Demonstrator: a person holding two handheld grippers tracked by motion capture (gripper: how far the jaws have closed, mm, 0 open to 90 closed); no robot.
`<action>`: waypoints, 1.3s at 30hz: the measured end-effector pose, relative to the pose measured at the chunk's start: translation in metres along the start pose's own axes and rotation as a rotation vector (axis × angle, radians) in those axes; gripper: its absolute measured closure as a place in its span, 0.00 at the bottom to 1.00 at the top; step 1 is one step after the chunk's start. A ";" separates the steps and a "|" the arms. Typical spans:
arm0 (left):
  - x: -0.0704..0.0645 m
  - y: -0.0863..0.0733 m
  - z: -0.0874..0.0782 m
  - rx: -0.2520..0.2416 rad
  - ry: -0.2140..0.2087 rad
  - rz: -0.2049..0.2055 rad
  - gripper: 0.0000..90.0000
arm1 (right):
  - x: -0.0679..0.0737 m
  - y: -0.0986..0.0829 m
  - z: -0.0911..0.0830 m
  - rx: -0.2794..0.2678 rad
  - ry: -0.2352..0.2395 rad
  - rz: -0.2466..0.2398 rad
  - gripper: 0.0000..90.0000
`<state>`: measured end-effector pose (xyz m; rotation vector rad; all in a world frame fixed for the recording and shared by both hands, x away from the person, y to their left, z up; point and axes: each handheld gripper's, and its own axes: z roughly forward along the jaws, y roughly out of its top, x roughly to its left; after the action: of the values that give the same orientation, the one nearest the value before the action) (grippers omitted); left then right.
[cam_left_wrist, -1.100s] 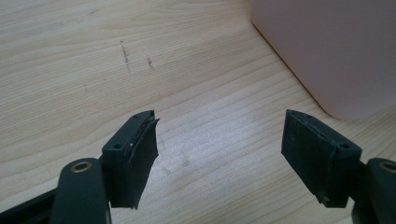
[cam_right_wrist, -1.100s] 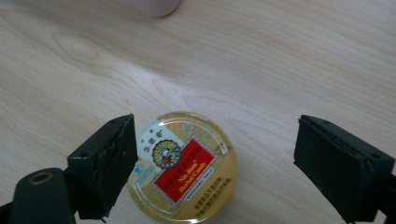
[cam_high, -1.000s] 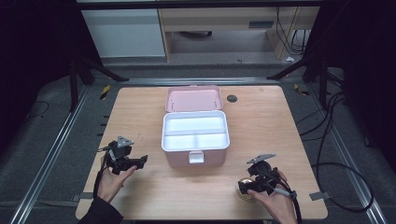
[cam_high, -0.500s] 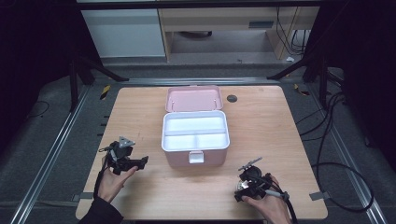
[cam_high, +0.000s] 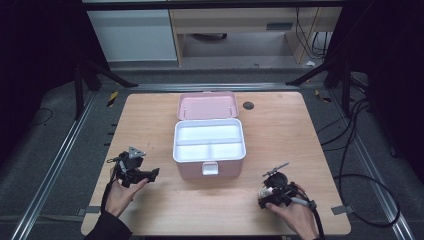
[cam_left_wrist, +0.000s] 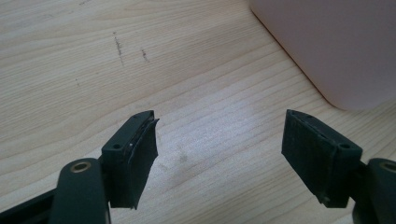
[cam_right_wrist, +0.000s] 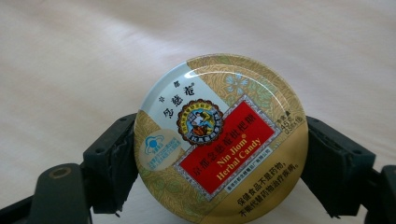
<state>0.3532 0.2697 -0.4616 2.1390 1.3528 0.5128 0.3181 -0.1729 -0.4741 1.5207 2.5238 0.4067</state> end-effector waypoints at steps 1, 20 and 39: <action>0.000 0.000 0.000 0.002 0.000 0.001 0.29 | -0.007 0.001 -0.002 -0.014 -0.016 0.021 0.23; 0.001 0.000 0.002 0.011 0.027 0.012 0.32 | -0.069 -0.008 0.014 -0.023 -0.096 0.171 0.17; -0.009 0.050 -0.035 -0.186 -0.076 -0.023 0.32 | -0.039 0.054 -0.060 -0.493 0.010 0.063 0.33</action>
<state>0.3637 0.2535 -0.4036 1.9708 1.2367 0.5219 0.3648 -0.1927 -0.4000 1.3980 2.1583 0.9625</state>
